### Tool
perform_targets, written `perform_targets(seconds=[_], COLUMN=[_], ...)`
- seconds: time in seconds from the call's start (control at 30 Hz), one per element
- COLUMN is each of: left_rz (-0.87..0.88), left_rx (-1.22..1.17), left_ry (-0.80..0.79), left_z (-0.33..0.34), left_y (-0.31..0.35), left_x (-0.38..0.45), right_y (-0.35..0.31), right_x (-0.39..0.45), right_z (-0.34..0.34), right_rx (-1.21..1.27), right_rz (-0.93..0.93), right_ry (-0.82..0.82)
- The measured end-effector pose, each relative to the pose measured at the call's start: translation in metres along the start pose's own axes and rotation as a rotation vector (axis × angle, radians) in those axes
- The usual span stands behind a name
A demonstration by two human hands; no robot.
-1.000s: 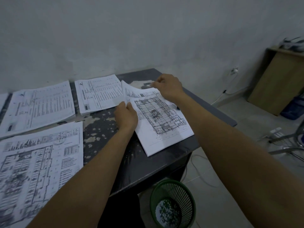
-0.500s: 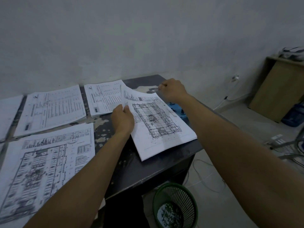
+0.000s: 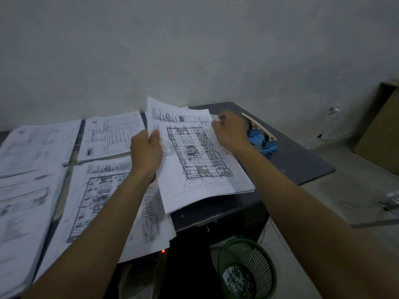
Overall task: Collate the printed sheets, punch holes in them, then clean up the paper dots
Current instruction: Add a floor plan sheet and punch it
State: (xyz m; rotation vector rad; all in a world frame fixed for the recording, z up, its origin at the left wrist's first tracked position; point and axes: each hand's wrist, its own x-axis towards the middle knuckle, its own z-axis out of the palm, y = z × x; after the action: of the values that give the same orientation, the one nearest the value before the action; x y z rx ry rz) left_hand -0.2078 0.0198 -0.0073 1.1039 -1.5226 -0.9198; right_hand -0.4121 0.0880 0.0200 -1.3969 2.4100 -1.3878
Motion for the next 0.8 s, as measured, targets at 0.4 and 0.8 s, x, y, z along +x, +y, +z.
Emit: perform_targets(seconds=[0.4, 0.8], left_rz=[0.036, 0.098], left_rx=[0.381, 0.880], left_ry=[-0.060, 0.112], left_z=[-0.147, -0.154], left_y=[-0.032, -0.088], left_x=[-0.012, -0.044], right_y=[-0.064, -0.087], right_x=[-0.082, -0.133], right_z=[0.061, 0.113], right_rx=[0.369, -0.213], right_rz=[0.193, -0.018], right_ry=[-0.514, -0.395])
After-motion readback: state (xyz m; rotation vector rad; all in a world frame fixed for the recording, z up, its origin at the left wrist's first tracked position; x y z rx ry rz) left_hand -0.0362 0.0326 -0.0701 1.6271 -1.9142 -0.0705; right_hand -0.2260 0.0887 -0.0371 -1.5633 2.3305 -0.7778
